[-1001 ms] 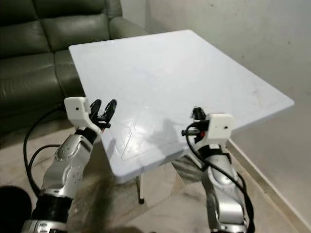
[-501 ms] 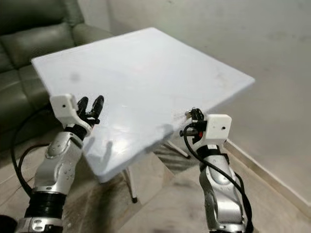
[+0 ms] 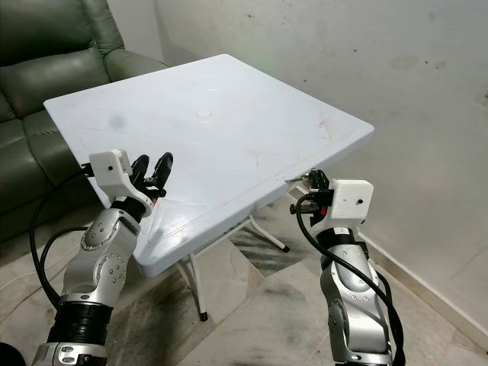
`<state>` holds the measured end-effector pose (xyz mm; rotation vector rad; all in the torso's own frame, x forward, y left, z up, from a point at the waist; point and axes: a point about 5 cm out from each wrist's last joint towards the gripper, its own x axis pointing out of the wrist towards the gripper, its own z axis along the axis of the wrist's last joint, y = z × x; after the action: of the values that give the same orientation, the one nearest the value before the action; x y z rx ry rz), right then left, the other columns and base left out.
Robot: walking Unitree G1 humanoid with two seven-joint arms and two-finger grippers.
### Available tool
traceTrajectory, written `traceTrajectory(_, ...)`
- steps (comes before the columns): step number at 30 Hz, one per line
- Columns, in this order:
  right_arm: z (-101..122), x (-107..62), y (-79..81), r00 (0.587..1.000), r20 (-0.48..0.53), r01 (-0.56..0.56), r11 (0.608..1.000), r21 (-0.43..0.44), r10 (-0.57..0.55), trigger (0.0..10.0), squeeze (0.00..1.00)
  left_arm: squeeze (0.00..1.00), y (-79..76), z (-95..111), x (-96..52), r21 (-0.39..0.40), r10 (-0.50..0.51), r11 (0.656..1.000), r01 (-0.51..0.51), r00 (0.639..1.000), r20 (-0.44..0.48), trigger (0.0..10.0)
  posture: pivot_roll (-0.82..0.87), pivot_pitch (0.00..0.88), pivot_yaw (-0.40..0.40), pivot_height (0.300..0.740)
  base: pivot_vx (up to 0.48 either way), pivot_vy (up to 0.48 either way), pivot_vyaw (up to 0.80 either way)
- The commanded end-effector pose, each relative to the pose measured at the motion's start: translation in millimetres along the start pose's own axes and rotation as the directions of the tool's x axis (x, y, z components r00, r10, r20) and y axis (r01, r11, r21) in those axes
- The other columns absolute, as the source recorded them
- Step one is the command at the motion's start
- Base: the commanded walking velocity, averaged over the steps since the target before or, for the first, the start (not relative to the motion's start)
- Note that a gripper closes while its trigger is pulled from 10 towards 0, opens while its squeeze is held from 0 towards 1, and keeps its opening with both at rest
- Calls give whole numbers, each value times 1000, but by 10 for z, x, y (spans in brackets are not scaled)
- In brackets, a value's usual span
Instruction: Hang keys on a hook
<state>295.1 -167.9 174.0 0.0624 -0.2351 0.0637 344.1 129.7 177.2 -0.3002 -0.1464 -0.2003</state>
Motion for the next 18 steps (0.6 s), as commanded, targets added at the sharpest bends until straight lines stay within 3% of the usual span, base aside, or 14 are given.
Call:
traceTrajectory(1, 79, -11, -5, 999, 36, -5, 1000, 1, 5, 10000, 0, 0, -16, -3, -2, -3, -4, 1000, 4, 1000, -5, 10000, 21, 103, -7, 740, 0, -251, 0)
traceTrajectory(18, 79, -19, 0, 999, 35, -7, 1000, 8, 7, 10000, 0, 0, -36, -12, 0, -14, -12, 1000, 12, 1000, -11, 10000, 20, 101, -7, 740, 0, -301, 0)
